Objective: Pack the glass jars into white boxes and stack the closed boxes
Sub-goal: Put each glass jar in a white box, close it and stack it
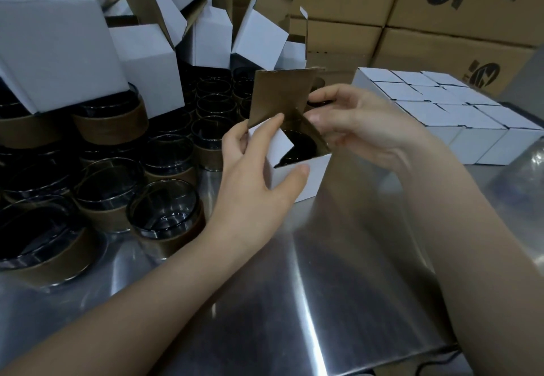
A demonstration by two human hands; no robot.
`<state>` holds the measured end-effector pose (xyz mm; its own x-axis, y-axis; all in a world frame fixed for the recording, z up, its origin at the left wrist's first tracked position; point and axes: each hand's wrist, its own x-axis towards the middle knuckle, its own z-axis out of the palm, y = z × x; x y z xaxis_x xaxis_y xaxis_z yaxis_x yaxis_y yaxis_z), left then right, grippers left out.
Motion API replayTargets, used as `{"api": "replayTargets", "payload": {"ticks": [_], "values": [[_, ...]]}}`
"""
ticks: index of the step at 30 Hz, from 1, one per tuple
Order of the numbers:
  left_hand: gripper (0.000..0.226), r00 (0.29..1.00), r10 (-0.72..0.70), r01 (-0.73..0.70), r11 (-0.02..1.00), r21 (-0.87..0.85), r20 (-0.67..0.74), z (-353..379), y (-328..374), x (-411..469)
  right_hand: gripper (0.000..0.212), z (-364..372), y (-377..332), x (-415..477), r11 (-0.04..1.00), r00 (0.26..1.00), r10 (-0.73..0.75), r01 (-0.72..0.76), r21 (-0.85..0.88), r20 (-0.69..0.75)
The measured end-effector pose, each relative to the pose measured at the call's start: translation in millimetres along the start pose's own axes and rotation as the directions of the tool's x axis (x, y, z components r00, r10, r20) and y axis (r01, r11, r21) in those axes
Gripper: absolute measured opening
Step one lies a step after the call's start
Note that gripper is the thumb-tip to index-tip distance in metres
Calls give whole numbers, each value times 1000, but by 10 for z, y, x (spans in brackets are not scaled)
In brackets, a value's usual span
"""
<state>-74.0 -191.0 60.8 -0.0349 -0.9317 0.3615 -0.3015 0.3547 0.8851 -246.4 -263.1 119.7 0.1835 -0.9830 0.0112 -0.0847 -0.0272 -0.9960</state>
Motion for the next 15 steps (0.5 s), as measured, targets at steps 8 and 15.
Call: {"api": "replayTargets", "payload": {"ticks": [8,15], "values": [[29,998,-41,36,991,-129,-42,-12,13,72,45,15,78,45,982,992,-61,79,-170,113],[47,995,-58,16,898,-440,-83,-32,16,103,35,23,68,24,943,967,-174,218,-252,186]]}}
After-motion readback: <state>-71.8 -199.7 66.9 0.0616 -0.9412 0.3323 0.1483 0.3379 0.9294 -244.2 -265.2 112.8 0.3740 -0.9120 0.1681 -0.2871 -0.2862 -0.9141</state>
